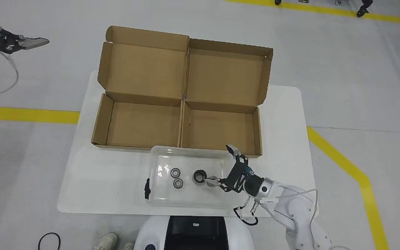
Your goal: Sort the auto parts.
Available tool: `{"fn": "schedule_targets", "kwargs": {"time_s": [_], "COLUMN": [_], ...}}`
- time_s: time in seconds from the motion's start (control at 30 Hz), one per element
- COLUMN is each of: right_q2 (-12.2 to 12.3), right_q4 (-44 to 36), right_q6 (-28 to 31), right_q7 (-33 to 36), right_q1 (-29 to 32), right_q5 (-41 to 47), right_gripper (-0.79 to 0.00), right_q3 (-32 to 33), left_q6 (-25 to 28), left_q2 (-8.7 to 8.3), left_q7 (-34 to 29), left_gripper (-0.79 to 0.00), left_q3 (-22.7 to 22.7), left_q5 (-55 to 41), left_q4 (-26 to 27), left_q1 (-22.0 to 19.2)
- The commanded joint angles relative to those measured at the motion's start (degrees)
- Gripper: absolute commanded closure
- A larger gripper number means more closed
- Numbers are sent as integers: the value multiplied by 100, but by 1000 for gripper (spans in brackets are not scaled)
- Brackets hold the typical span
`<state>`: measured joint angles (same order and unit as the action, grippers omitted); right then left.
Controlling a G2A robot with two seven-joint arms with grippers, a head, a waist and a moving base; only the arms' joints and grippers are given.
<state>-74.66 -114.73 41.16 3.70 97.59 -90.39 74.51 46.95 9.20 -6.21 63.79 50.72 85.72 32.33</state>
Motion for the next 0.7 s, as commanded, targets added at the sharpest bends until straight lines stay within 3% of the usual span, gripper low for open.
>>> {"fn": "schedule_targets", "kwargs": {"time_s": [0.0,0.1,0.43,0.67], "right_q2": [0,7,49,28], "right_q4": [0,-5,74,91], "right_q6": [0,50,1684,1470], "right_q7": [0,77,1491,2643], "right_q1": [0,-66,-1344,-1713], "right_q5": [0,-67,-300,135], "right_gripper": [-785,-785,-785,-773], "right_q3": [0,-65,-958,-1313], "left_q6": [0,0,0,0], "left_q2": [0,0,0,0], "left_q7": [0,0,0,0], "left_gripper": [-785,-785,-785,-785], "left_q3": [0,0,0,0], "left_q5": [0,0,0,0], "left_q4": [0,0,0,0], "left_q1": [0,0,0,0]}}
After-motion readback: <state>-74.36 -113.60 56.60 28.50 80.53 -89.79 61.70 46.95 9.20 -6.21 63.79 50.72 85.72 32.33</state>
